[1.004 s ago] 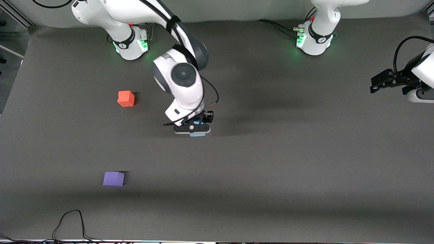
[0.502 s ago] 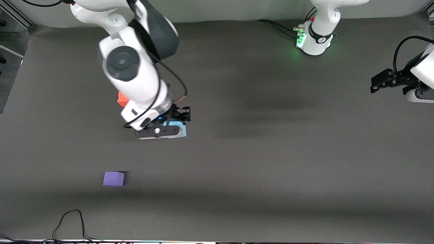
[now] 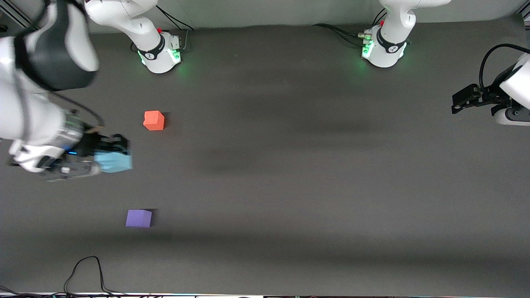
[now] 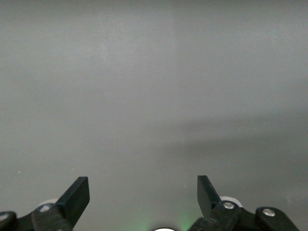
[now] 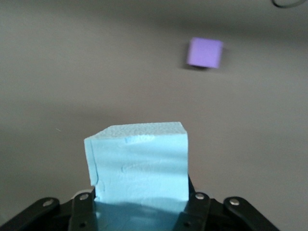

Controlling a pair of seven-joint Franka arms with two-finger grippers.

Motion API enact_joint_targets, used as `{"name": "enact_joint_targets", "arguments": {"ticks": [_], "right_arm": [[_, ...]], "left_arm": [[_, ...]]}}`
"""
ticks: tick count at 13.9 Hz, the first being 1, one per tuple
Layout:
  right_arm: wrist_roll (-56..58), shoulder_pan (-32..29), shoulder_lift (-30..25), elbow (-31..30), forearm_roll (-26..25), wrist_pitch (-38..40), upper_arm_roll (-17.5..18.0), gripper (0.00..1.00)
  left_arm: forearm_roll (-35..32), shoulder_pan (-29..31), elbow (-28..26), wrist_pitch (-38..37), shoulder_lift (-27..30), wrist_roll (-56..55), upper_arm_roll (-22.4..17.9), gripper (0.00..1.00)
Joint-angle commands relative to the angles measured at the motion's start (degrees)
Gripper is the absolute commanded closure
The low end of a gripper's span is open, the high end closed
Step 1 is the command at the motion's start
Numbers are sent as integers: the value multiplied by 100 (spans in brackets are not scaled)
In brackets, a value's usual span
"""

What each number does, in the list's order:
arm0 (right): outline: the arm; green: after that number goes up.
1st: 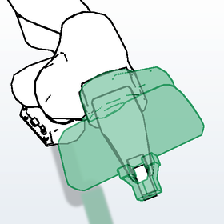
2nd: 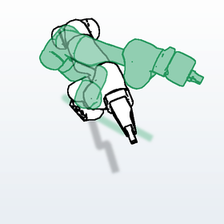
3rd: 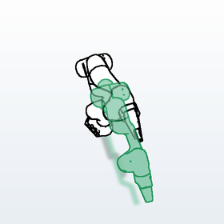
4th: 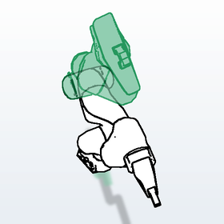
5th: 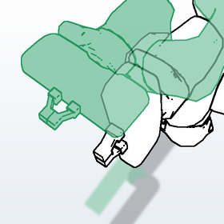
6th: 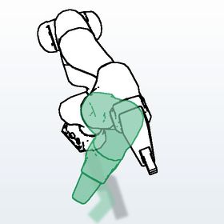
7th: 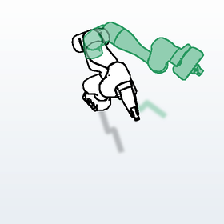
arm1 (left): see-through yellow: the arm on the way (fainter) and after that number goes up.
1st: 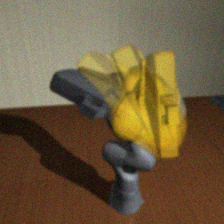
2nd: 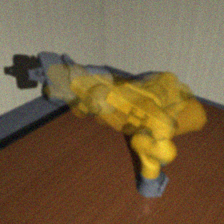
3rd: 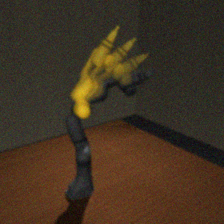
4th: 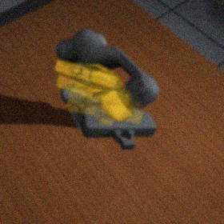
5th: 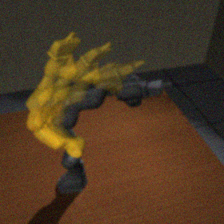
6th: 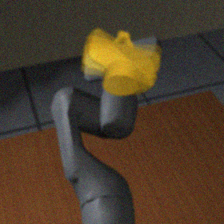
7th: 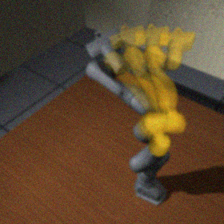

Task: Place blue block between orange and purple blocks
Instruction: 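Carry the light-blue block with the right gripper toward the orange block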

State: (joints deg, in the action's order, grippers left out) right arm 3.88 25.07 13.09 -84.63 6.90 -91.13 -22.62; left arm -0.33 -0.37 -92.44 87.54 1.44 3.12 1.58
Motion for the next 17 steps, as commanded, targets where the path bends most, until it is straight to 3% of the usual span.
{"name": "enact_joint_targets", "arguments": {"ticks": [1, 3, 5, 9, 15, 17], "right_arm": [[804, 148, -588, -1106, 75, -431, -785, 54], [965, 156, -606, -1406, 75, -703, -1042, 52], [896, 235, -580, -1782, 83, -1097, -1034, 52], [868, 718, -142, -3048, 180, -2942, -1008, 52], [1333, 851, 798, -3577, 1014, -4306, -999, 52], [1710, 868, 1133, -3595, 1644, -4535, -999, 52]], "left_arm": [[-73, 1, 16, 0, 49, 84, 18, 0], [-82, -16, 16, 17, 40, 84, 18, 0], [-82, -16, 16, 17, 40, 84, 18, 0], [-82, -25, 16, 44, 23, 84, 18, 0], [-82, -34, 16, 53, 5, 84, 18, 0], [-73, -34, 7, 53, -4, 84, 18, 0]]}}
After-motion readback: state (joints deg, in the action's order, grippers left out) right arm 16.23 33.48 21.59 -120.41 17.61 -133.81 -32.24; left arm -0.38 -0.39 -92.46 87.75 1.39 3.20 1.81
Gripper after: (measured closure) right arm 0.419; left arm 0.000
